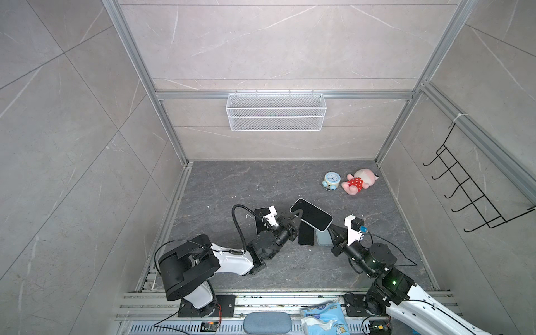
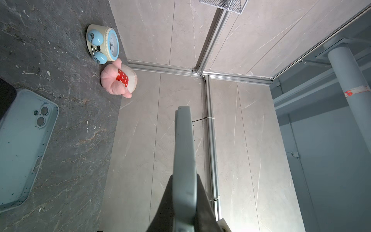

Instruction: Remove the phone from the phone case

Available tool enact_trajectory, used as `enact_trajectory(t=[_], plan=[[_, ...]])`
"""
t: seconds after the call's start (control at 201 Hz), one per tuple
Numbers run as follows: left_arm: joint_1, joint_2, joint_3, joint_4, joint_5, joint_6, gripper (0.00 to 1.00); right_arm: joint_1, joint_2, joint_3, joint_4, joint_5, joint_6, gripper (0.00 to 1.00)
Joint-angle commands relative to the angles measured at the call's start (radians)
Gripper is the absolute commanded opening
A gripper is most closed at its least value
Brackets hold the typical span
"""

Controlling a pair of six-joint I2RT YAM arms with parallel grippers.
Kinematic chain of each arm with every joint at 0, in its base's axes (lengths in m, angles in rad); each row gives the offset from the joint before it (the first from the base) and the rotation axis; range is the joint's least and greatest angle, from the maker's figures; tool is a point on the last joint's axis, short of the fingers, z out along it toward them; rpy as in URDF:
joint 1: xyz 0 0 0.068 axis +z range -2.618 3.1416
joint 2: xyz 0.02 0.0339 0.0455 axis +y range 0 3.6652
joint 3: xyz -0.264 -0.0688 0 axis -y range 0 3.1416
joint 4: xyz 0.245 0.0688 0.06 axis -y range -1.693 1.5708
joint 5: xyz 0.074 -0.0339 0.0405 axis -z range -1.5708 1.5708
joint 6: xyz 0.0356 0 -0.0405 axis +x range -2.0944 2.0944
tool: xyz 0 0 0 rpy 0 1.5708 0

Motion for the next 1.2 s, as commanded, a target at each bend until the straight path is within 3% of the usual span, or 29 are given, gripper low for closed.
enact_trajectory(t=[0.0, 0.209, 0.354, 0.473, 0.707, 1.195], plan=[[-0.004, -0.057, 0.013, 0.103, 0.01, 0.025, 0.0, -0.004, -0.087, 0.02, -0.116, 0.018, 0.112, 0.26], [-0.004, -0.079, -0.001, 0.102, 0.005, 0.045, 0.0, -0.004, -0.126, 0.031, -0.181, -0.142, 0.319, 0.61], [-0.005, -0.089, -0.013, 0.102, -0.011, 0.062, 0.0, -0.005, -0.078, 0.021, -0.096, -0.302, 0.444, 0.67], [-0.005, -0.096, -0.02, 0.103, -0.014, 0.077, 0.0, -0.004, -0.069, -0.004, 0.002, -0.355, 0.537, 0.67], [-0.004, -0.095, -0.022, 0.103, -0.014, 0.083, 0.0, -0.003, -0.002, 0.005, 0.073, -0.348, 0.623, 0.65], [-0.004, -0.095, -0.021, 0.102, -0.015, 0.094, 0.0, -0.006, 0.03, 0.003, 0.116, -0.302, 0.681, 0.43]])
